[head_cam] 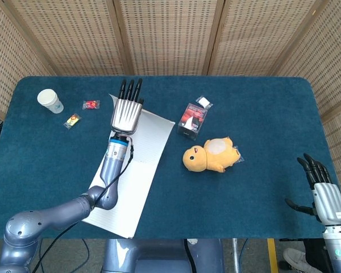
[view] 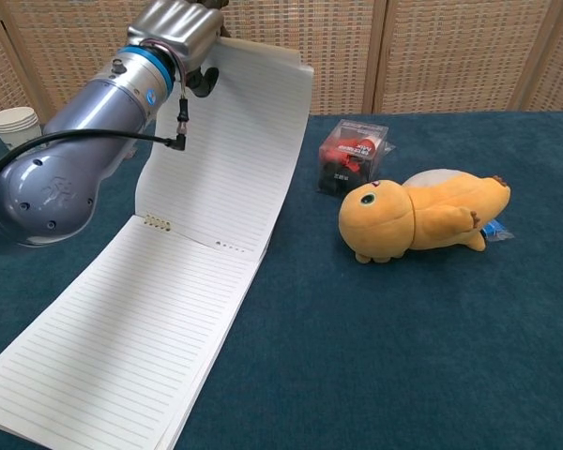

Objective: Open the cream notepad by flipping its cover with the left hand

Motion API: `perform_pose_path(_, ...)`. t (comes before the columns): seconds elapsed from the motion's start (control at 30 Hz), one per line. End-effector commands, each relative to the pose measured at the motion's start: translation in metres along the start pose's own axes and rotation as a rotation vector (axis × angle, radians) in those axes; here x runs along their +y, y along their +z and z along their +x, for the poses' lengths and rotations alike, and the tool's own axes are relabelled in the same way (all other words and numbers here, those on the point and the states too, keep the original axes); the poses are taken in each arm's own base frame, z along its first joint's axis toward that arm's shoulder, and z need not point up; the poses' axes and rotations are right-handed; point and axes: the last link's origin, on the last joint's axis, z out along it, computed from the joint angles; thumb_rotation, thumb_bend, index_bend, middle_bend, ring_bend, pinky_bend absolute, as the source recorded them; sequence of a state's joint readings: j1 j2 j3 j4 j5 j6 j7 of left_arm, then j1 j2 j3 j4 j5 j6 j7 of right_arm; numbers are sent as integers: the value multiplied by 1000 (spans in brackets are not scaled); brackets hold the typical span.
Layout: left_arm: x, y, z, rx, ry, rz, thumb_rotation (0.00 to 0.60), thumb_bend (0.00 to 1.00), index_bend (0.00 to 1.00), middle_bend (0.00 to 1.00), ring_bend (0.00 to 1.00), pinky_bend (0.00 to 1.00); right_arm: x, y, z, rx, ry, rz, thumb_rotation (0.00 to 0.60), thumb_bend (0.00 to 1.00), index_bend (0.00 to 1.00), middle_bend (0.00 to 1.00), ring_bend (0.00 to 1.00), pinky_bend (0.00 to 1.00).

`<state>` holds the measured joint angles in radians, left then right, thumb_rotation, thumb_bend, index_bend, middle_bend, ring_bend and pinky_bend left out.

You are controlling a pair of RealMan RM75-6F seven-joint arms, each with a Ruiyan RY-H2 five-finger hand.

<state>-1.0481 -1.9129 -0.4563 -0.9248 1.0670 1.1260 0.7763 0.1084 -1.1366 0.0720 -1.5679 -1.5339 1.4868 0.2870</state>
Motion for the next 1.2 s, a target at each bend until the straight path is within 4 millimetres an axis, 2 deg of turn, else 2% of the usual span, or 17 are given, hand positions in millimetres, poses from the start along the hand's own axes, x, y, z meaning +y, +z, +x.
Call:
perform_pose_path(0.03, 2, -5, -11, -53, 23, -26, 600, 272, 58, 0, 0, 0, 0, 0, 0, 0, 2, -1, 600, 0, 9, 0, 0, 0)
perform_pose_path(0.1, 1, -8, -15, -76, 43, -37, 600, 218, 0, 0, 0, 0, 0, 0, 0, 0, 3, 0, 600, 0, 9, 0, 0, 0)
perform_pose_path(0.17, 0, -11, -17, -90, 40, -42, 600, 195, 0, 0, 0, 0, 0, -1, 1, 2, 4, 2, 600, 0, 9, 0, 0, 0)
perform_pose_path(0.57, -24, -33, -8, -82, -2, -42, 600, 193, 0, 0, 0, 0, -7, -7, 2, 7, -10, 44, 600, 0, 19, 0, 0, 0)
perform_pose_path(0.7, -40, -60, 1, -100, -58, -46, 600, 193, 0, 0, 0, 0, -7, -8, 1, 8, -22, 37, 600, 0, 19, 0, 0, 0)
perform_pose_path(0.93, -88, -133, 22, -121, -89, -30, 600, 184, 0, 0, 0, 0, -1, -8, 2, 24, -61, 11, 600, 0, 12, 0, 0, 0)
perform_pose_path(1.2, -141, -213, 27, -196, -89, 25, 600, 181, 0, 0, 0, 0, -4, -8, -3, 29, -93, 15, 600, 0, 10, 0, 0, 0)
